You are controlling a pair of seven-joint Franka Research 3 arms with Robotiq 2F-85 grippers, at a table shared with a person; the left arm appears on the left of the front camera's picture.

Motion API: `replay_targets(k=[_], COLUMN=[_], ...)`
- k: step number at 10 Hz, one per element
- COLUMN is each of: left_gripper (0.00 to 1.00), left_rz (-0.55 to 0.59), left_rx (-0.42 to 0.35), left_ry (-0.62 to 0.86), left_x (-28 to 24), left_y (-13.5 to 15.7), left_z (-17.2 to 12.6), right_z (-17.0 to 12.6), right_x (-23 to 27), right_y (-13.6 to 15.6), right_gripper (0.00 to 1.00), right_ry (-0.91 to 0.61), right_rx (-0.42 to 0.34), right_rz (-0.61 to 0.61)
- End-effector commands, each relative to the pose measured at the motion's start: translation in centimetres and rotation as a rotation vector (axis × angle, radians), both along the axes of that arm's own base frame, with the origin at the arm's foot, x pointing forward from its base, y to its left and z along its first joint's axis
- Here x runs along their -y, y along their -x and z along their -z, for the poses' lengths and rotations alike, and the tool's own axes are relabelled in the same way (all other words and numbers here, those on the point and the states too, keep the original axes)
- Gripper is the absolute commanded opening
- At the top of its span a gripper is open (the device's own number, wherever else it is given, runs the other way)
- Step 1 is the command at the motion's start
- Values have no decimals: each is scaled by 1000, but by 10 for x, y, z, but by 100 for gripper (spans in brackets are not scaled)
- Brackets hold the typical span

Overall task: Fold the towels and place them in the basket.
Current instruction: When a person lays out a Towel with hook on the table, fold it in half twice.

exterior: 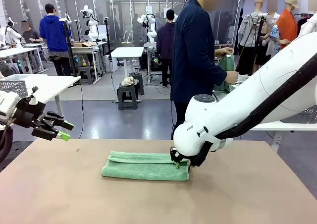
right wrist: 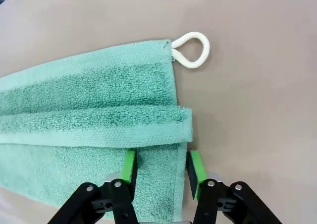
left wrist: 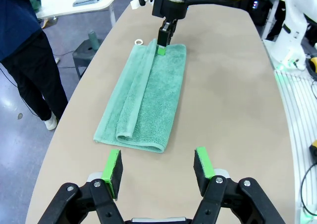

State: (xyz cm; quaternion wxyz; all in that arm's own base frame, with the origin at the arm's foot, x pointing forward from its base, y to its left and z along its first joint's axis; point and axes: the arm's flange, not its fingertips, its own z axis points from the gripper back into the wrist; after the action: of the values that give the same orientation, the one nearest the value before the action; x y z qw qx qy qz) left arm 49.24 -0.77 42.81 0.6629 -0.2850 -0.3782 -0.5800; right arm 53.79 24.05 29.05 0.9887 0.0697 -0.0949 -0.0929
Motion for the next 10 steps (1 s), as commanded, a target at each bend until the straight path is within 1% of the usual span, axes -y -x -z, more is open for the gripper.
replay_targets(k=[1, 2, 3, 4, 5, 10], left_gripper=[74, 74, 74, 74, 74, 74], left_rz=[1, 1, 1, 1, 1, 1], left_rx=[3, 3, 3, 3, 3, 3], left_ry=[2, 2, 2, 2, 2, 2], left_x=[0, 0, 0, 0, 0, 0], left_y=[0, 0, 0, 0, 0, 0], left_z=[-1, -1, -1, -1, -1, -1], right_z=[7, 8, 9, 10, 11, 9], right_x=[-10, -10, -10, -10, -11, -12], right_y=[-2, -2, -2, -1, -1, -3], right_gripper=[18, 32, 0, 12, 0, 0], right_ry=[41, 46, 47, 49, 51, 73], right_rx=[-4, -4, -6, -11, -13, -32], right_rz=[52, 54, 57, 60, 60, 57])
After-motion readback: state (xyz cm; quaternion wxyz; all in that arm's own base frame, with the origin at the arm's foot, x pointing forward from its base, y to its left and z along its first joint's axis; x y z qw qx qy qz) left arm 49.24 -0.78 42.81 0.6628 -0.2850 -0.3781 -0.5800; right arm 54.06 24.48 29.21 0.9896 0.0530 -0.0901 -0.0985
